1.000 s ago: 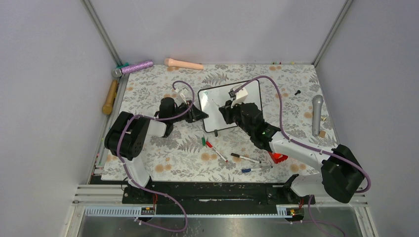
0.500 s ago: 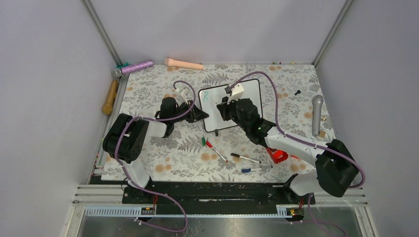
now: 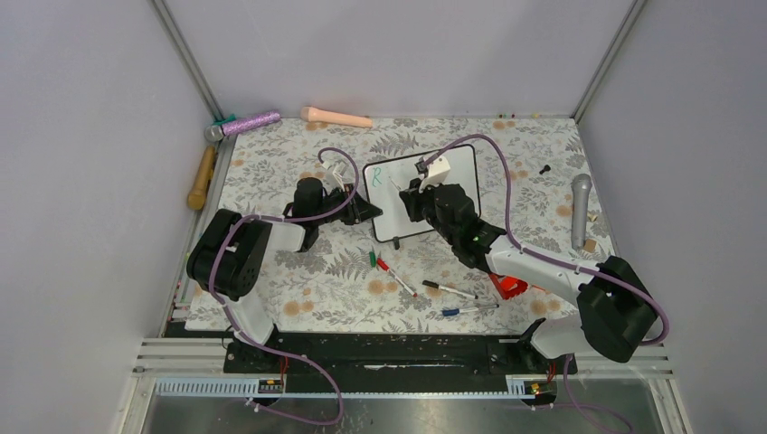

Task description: Write a sentence on the whiteboard

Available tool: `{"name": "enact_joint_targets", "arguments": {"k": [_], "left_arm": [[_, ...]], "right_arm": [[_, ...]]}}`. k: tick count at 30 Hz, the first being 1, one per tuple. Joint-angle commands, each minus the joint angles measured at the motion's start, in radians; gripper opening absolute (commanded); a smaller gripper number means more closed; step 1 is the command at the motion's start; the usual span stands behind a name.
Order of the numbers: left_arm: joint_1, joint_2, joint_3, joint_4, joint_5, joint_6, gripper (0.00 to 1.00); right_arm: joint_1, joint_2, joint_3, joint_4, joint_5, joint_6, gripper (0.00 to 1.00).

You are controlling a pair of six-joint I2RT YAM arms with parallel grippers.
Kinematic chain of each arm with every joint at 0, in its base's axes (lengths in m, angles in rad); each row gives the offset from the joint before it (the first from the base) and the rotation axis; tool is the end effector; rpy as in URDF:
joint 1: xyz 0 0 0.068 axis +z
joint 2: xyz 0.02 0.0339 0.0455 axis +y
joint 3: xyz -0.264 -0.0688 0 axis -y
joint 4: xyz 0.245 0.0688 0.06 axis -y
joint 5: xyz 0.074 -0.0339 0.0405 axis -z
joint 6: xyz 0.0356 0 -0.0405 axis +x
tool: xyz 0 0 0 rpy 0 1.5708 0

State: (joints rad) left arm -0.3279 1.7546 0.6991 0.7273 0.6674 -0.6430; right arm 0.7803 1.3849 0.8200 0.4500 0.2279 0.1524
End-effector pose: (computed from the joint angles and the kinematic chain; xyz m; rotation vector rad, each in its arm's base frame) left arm 0.3126 -0.1296 0.1566 0.1745 2.0310 -1.2675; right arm 0.2318 0.2182 0.2800 -0.3600 1.6700 0.5073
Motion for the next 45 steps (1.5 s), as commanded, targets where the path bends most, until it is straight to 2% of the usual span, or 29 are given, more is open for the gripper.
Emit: {"name": "enact_joint_targets", "arguments": {"k": [1,13,19,27,45], "left_arm": [[0.007,-0.022,0.019,-0.061,-0.089,0.033,0.17],[0.007,-0.011,0.018,-0.048,-0.084,0.020,0.17],[0.007,-0.037,0.031,-0.122,-0.113,0.070,0.17],[0.005,-0.019,0.034,-0.102,-0.100,0.048,0.17],[-0.002,-0.016,0.046,-0.124,-0.104,0.055,0.17]], "right_arm": [[-0.008,-0.022,0.019,0.048,0.035,-0.004,0.00],[-0.008,0.002,0.065,-0.008,0.018,-0.002,0.00],[-0.020,0.015,0.081,-0.008,0.014,0.006,0.00],[-0.023,0.051,0.093,0.009,-0.015,0.019,0.00],[-0.024,0.086,0.131,-0.028,0.022,0.011,0.00]]}}
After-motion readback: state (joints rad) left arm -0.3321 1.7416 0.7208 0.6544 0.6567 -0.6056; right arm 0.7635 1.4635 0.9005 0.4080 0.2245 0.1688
